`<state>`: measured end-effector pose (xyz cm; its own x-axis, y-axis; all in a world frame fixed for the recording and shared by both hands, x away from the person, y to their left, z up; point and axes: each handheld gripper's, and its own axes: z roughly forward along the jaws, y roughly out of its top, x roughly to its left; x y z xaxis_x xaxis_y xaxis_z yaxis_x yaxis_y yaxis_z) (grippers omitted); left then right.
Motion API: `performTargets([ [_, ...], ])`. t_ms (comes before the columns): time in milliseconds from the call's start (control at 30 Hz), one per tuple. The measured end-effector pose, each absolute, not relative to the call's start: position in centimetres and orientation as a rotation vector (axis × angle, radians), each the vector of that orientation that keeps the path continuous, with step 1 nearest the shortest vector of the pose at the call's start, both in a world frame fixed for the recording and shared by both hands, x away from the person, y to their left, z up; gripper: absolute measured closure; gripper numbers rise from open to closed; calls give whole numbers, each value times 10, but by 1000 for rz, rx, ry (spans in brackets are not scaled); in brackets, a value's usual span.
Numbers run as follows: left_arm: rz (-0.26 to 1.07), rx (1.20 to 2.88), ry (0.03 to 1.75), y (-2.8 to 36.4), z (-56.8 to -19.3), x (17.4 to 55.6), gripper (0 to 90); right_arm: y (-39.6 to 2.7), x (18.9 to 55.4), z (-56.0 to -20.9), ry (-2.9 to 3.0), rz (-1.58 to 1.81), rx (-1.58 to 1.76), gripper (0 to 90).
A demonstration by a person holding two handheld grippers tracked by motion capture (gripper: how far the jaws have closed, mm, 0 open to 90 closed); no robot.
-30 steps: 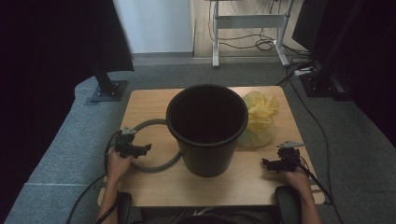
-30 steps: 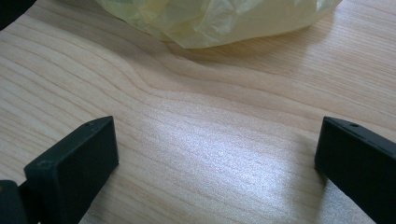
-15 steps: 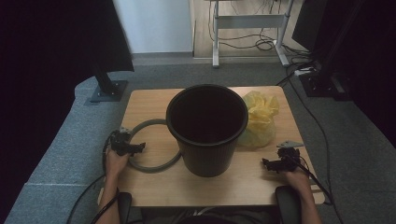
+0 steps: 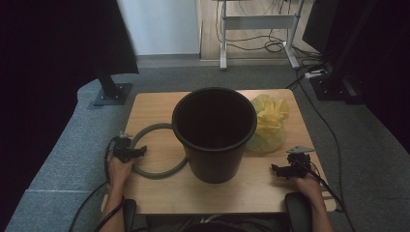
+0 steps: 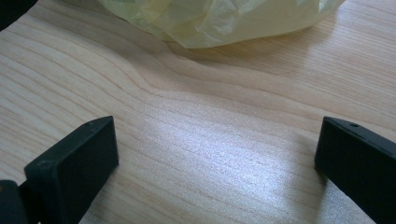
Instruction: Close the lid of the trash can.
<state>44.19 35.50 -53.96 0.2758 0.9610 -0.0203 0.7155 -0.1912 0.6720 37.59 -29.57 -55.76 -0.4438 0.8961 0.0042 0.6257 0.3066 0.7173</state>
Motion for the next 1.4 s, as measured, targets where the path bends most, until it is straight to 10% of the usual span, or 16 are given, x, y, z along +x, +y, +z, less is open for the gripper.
performTargets([
  [333, 541, 1965, 1584, 364, -533, 443, 777, -296, 376, -558, 2182, 926, 1357, 0],
  [1400, 261, 1846, 1561, 399, -499, 438, 795, -296, 376, -558, 2182, 926, 1357, 0],
])
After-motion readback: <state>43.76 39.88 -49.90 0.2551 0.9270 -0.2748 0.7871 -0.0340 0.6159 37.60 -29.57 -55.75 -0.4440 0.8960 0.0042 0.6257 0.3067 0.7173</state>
